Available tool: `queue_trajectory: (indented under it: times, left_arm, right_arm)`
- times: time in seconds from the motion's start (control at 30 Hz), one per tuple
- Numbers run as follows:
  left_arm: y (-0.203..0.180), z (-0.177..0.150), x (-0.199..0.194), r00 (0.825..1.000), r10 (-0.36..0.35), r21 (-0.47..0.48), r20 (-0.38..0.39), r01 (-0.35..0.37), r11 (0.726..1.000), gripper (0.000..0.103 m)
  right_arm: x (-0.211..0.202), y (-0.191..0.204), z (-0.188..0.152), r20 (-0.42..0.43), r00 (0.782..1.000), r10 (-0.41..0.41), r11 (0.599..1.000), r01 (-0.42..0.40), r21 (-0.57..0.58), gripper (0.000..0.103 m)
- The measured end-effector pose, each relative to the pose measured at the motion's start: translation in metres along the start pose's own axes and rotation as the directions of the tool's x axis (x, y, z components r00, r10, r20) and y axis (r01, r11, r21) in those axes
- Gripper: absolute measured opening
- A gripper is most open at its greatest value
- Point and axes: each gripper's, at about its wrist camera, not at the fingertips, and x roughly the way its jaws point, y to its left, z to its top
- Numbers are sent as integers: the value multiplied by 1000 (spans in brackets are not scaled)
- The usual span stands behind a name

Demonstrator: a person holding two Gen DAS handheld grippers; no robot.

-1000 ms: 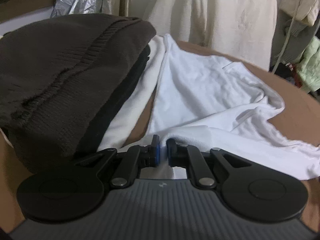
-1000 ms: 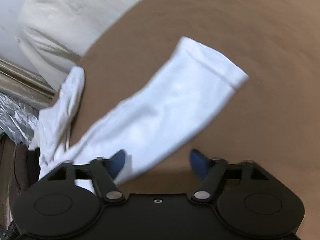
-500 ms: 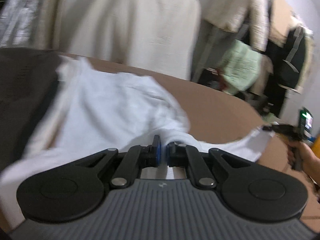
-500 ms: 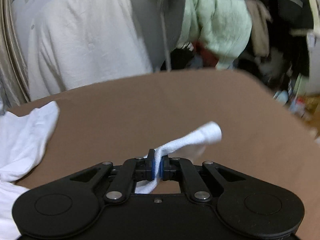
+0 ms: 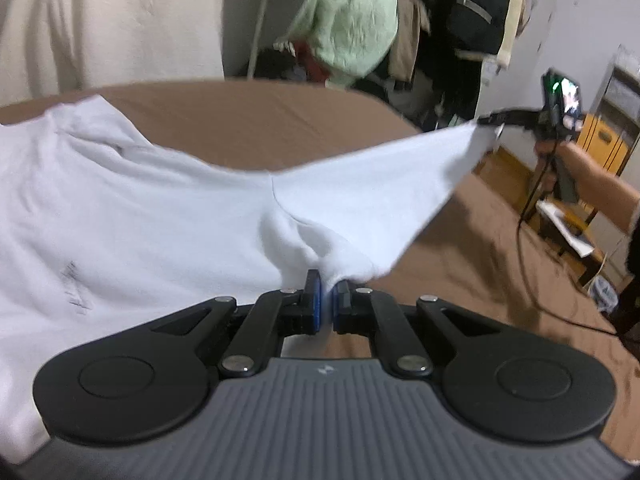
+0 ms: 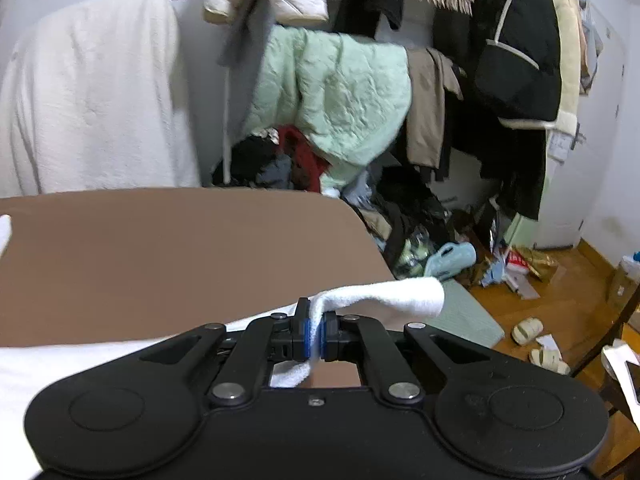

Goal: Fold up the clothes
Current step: 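Open both grippers and release the white shirt onto the bed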

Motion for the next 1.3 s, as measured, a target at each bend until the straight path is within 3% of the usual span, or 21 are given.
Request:
queue_trajectory:
  times: [0.07,0.13,0.2,0.23,0.27,0.33,0.4,0.43,0.47,0.53,0.6,0.67,0.73,0.77,0.83,0.9,1.0,1.07,1.13,1.23,1.3]
  left_arm:
    - [-11,-3,29,998,18,13,-55,-17,1000,6]
    - [-21,-13,66,981,57,36,-186,-51,998,13]
    - [-23,-23,94,939,84,4,-333,-88,996,26]
    - [-24,-26,92,931,80,-9,-357,-89,996,26]
    - [-26,-26,78,936,77,7,-342,-79,997,29]
    - [-29,-27,48,949,77,41,-306,-67,997,48]
    - [-20,-26,0,967,120,89,-224,-102,991,76]
    - [-11,-26,-23,972,153,94,-177,-138,986,79]
    - [0,-28,-44,972,194,94,-134,-182,979,81]
    - [31,-35,-85,944,322,54,-74,-319,946,82]
    - [78,-40,-112,887,452,-72,-100,-459,885,82]
    - [128,-44,-137,818,552,-215,-160,-575,790,82]
    - [174,-52,-163,776,598,-350,-200,-627,696,82]
    - [193,-55,-175,766,607,-399,-212,-634,662,82]
    - [225,-62,-199,748,622,-457,-230,-648,610,82]
    - [250,-67,-220,710,660,-463,-246,-684,564,82]
    - [275,-70,-229,673,690,-407,-269,-728,552,83]
    - [293,-81,-225,680,668,-433,-301,-722,539,83]
    - [301,-106,-224,728,614,-525,-305,-666,530,83]
    - [303,-143,-216,801,505,-634,-322,-578,513,82]
    - [296,-153,-210,829,465,-638,-310,-544,545,83]
  right_arm:
    - [16,-11,-6,-18,1000,-8,1000,8,1,4]
    - [35,-17,-14,-77,997,15,1000,-14,13,6]
    - [50,-16,-24,-147,989,3,1000,-1,15,24]
    - [55,-13,-29,-179,984,-18,1000,20,11,39]
    - [58,-9,-34,-201,979,-36,999,38,6,44]
    - [39,3,-41,-164,985,-58,998,62,19,53]
    - [14,17,-47,-121,990,-72,996,78,44,56]
    - [0,25,-51,-107,993,-48,996,55,67,57]
    - [-14,33,-55,-92,996,-14,996,22,89,58]
    - [-42,60,-64,-56,987,151,982,-143,125,58]
    - [-60,102,-73,-53,940,338,937,-331,108,58]
    - [-77,156,-80,-81,870,486,874,-483,53,58]
    - [-93,212,-86,-123,789,602,794,-608,-13,58]
    - [-102,240,-89,-146,744,652,747,-663,-44,58]
    - [-124,295,-91,-196,664,722,657,-746,-105,58]
    - [-148,344,-94,-246,600,761,578,-800,-162,58]
    - [-179,410,-103,-315,533,785,469,-844,-259,60]
    - [-197,449,-113,-349,510,786,412,-854,-318,64]
    - [-210,481,-126,-375,506,777,384,-852,-355,65]
    - [-226,515,-142,-416,552,723,415,-828,-378,65]
    - [-221,515,-151,-451,525,721,414,-850,-327,70]
